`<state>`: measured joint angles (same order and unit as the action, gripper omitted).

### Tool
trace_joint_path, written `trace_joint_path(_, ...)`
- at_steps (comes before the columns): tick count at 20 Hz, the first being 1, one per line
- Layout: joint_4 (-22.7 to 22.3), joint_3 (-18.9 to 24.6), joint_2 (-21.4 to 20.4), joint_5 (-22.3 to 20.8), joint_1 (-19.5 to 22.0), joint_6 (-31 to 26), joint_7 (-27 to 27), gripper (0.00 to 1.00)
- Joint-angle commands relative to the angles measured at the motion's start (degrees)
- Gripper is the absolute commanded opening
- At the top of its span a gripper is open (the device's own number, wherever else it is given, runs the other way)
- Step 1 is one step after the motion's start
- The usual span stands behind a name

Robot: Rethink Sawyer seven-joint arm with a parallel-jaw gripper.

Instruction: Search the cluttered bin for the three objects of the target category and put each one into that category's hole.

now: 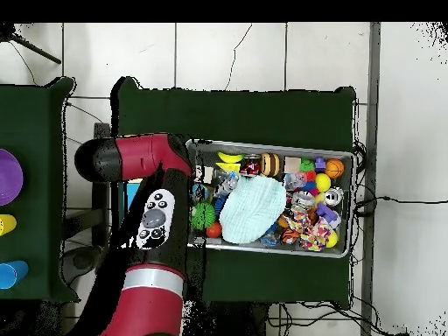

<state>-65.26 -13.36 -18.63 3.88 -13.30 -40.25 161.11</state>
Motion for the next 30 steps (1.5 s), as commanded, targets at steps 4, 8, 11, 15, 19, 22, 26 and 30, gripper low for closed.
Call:
trace_joint_path(4, -7.0, 2.4, -9.2, 1.5, 1.6, -10.1, 1.1, 0.0)
trace_joint_path(8, -6.1, 1.9, -10.0, 0.9, 1.7, -12.0, 1.3, 0.0)
trace_joint_path(11, -5.9, 2.1, -10.3, 0.9, 2.0, -12.2, 1.6, 0.0)
trace_joint_path(15, -4.1, 1.6, -11.0, 0.5, 1.6, -15.5, 1.7, 0.0)
trace_joint_path(19, -3.1, 1.1, -11.8, -0.2, 1.8, -18.0, 1.5, 0.0)
trace_joint_path(22, -3.6, 1.2, -11.7, -1.2, 2.8, -16.5, -0.2, 0.0)
trace_joint_path(26, -7.1, 3.8, -11.0, 0.1, 5.1, -11.0, -0.9, 0.0)
trace_joint_path(30, -8.4, 3.9, -10.0, -0.9, 5.9, -7.8, -1.2, 0.0)
